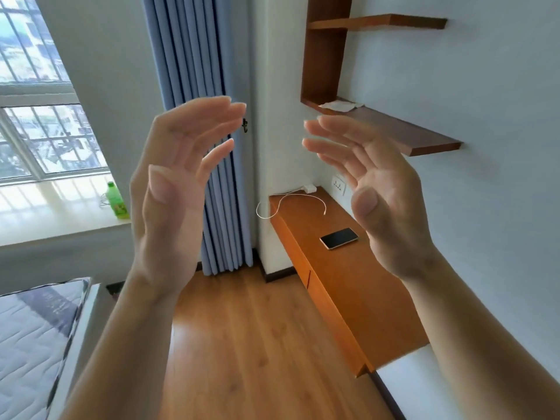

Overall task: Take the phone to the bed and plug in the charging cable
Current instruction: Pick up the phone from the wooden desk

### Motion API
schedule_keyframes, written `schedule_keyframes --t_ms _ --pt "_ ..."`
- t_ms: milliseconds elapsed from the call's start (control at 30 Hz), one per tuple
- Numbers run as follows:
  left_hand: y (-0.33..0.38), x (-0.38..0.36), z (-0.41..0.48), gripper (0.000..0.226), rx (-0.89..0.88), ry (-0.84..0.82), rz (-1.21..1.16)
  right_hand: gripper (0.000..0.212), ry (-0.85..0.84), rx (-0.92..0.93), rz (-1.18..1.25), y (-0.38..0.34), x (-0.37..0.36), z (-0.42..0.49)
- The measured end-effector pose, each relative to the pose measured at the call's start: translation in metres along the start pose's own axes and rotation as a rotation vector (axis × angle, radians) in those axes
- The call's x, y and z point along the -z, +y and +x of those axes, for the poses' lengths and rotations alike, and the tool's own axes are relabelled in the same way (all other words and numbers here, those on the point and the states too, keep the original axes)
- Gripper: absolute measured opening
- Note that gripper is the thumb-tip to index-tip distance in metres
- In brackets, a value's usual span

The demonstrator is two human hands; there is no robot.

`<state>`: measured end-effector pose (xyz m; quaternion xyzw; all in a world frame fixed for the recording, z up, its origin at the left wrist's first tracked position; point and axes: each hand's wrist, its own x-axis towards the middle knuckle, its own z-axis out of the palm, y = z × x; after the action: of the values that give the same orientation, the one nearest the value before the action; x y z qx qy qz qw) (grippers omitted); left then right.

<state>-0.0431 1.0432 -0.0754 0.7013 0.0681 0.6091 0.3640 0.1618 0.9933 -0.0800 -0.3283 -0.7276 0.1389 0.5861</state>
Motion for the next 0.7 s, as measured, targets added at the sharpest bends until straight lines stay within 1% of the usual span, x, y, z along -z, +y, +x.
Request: schedule_keyframes --t_ms 100,267,367,500,700 --pt "-0.039 -0.006 0.020 0.082 0.011 -0.023 -0.029 0.085 0.018 0.000 -0.007 0.036 0.011 0.014" --pt "-0.096 -0.020 0.065 0.083 -0.001 -0.077 0.006 0.087 0.053 0.035 0.017 0.101 0.033 0.047" --pt "-0.126 -0.026 0.100 0.081 -0.004 -0.083 0.022 0.085 0.079 0.053 0.039 0.137 0.049 0.075" --pt "-0.173 -0.035 0.133 0.080 -0.001 -0.089 0.048 0.086 0.076 0.061 0.053 0.185 0.067 0.106" --pt "-0.237 -0.035 0.165 0.082 0.039 -0.084 0.016 0.086 0.060 0.019 0.060 0.245 0.080 0.134"
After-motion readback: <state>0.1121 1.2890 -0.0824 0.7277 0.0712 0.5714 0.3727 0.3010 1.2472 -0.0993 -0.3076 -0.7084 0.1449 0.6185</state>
